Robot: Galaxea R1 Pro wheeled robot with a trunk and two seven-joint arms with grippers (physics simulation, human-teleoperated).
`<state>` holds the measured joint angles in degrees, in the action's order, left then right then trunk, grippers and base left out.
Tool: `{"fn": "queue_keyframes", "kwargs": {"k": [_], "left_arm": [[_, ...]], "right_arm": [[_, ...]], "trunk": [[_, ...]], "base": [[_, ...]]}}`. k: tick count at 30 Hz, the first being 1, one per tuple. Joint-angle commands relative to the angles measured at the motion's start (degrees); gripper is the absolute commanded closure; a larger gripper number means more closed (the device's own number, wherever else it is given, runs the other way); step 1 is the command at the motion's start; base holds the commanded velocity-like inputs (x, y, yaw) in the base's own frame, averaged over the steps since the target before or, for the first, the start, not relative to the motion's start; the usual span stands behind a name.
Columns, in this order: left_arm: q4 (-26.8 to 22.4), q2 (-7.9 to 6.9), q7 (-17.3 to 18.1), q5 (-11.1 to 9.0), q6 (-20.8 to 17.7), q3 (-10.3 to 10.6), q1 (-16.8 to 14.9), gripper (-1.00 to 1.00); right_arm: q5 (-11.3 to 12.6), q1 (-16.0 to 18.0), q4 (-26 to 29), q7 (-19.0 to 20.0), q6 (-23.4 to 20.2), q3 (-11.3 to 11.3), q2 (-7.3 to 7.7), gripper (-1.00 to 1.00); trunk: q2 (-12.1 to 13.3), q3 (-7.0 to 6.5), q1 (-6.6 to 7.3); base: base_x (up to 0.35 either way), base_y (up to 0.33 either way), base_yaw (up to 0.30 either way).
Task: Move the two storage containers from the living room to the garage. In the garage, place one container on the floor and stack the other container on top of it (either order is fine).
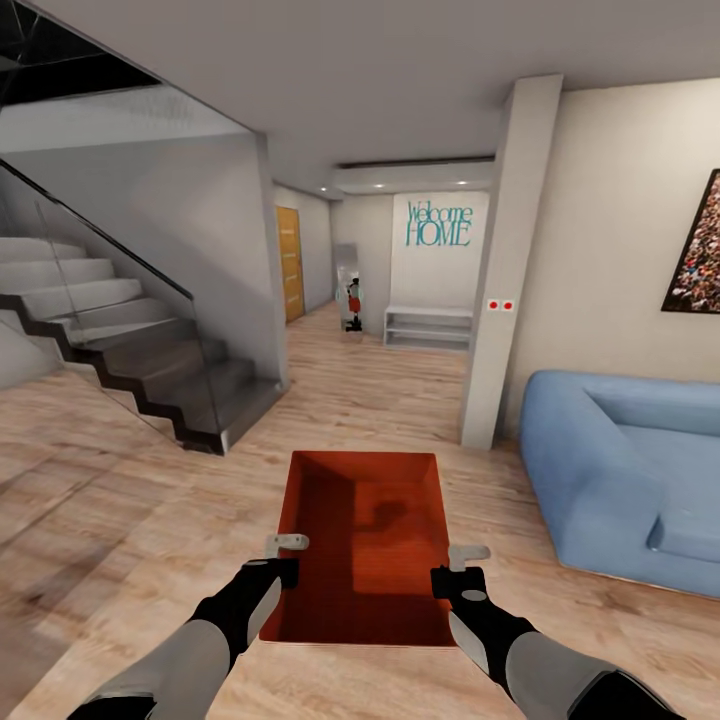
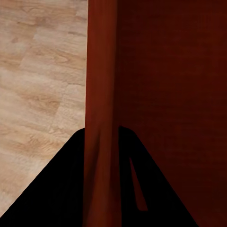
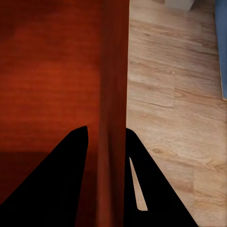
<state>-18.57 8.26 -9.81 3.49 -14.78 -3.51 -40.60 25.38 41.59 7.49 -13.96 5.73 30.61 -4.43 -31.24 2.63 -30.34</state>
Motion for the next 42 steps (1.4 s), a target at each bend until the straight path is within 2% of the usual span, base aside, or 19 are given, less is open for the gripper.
{"fn": "queue_keyframes", "kwargs": {"k": [1,42], "left_arm": [[0.1,0.34,-0.2,0.6,-0.4,-1.1,0.0,1.00],[0.1,0.35,-0.2,0.6,-0.4,-1.1,0.0,1.00]], "right_arm": [[-0.2,0.1,0.9,-4.4,1.0,-0.3,-0.05,1.00],[-0.2,0.1,0.9,-4.4,1.0,-0.3,-0.05,1.00]], "trunk": [[-0.1,0.12,-0.06],[-0.1,0.12,-0.06]], "base": [[0.323,0.000,0.000],[0.323,0.000,0.000]]}}
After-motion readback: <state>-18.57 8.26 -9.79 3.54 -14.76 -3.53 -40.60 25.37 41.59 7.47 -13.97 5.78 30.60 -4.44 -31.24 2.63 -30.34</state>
